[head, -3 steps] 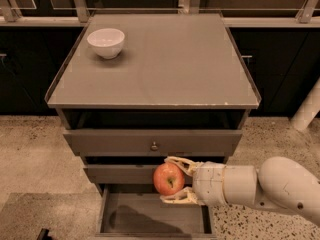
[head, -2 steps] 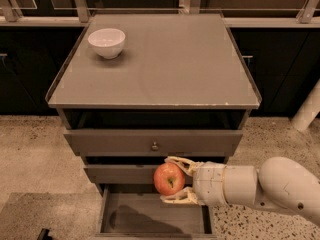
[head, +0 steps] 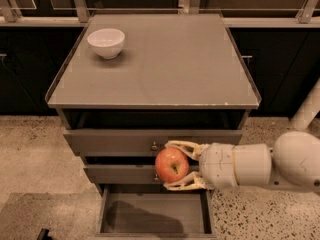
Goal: Pick apple from bottom drawer and place on counter
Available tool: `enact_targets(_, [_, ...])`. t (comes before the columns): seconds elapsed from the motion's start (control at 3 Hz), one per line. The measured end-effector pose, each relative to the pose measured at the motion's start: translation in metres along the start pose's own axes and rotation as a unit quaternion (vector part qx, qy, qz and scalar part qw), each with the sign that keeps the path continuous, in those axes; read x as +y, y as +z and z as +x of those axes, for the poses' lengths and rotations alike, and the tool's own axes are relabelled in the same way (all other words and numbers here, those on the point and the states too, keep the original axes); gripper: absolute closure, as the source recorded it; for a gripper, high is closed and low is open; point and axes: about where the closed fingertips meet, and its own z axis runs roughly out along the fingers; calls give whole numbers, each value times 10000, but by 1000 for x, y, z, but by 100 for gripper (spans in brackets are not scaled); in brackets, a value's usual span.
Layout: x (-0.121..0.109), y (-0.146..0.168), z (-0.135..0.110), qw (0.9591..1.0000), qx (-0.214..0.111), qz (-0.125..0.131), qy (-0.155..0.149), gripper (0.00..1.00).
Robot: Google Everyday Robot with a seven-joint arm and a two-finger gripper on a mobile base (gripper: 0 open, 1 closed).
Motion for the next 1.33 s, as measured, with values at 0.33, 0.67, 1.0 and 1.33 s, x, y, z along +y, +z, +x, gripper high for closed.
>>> enact_targets(0.33, [-28,-32,-42,9993,2,-146,-332,100])
enact_targets(0.67, [-54,-57,-75,9981,24,-264,-563,100])
enact_targets(1.0, [-89,-73,-99,9967,-41,-11,-815,100])
enact_targets(1.33, [-98,-77,-105,9961,-54,75,-878,100])
